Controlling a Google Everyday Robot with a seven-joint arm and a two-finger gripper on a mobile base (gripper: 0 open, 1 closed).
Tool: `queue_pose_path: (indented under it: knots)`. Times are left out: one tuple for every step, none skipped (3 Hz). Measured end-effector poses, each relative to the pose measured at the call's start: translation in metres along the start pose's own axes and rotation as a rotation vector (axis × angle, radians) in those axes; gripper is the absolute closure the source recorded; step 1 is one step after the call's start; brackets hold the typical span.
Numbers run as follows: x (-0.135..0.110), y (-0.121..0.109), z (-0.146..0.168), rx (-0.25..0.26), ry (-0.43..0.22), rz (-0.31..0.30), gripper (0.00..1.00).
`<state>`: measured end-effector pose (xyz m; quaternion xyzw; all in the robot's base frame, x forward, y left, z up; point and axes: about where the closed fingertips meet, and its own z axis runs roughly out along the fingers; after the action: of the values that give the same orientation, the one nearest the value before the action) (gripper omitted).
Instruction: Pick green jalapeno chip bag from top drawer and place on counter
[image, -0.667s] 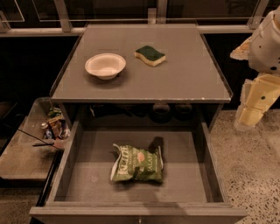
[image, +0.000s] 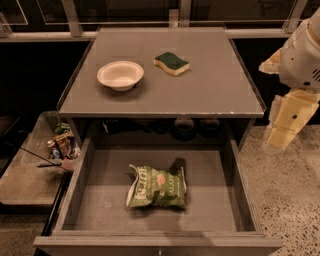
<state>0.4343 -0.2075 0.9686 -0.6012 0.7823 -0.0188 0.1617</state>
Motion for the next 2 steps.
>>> queue_pose_path:
  knots:
    - [-0.016, 0.019, 0.025, -0.032, -0.055, -0.019, 0.00]
    - [-0.024, 0.038, 0.067, -0.051, -0.129, -0.033, 0.00]
